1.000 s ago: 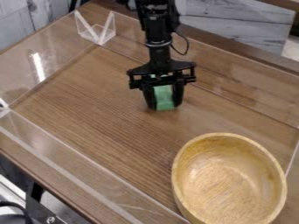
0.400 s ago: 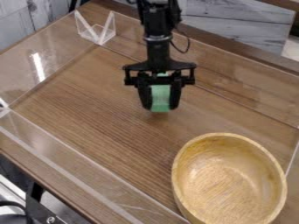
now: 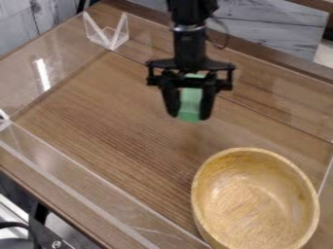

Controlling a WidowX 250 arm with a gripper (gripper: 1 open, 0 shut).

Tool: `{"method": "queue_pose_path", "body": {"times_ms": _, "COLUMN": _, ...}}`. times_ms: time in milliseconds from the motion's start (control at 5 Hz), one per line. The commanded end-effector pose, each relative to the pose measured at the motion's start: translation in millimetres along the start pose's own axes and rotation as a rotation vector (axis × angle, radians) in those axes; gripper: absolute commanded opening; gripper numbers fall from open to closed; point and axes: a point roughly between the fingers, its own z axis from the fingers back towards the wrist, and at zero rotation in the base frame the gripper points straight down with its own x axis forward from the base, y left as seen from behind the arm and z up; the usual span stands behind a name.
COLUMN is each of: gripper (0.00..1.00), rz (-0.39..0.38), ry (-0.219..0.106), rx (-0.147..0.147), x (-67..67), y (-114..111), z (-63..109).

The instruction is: Put the green block in the brown bowl

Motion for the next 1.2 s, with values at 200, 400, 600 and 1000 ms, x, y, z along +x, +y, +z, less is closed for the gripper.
{"method": "queue_pose_path", "body": {"times_ms": 200, "gripper": 0.00, "rz": -0.316, "ry": -0.035, "rx": -0.003, "x": -96.2, "y": -73, "z": 18.6}}
{"method": "queue_pose_path", "body": {"times_ms": 400, "gripper": 0.00, "rz": -0.339, "ry": -0.064, "rx": -0.001, "x": -112.4, "y": -98, "z": 5.5}}
{"method": "queue_pose_path", "body": {"times_ms": 600, "gripper": 0.00, "rz": -0.290, "ry": -0.092, "rx": -0.007, "x": -117.0, "y": -90, "z": 8.3}}
{"method": "queue_pose_path", "body": {"times_ms": 1000, "gripper": 0.00, "rz": -0.242, "ry": -0.109, "rx": -0.030, "x": -113.0, "y": -77, "z": 16.6}}
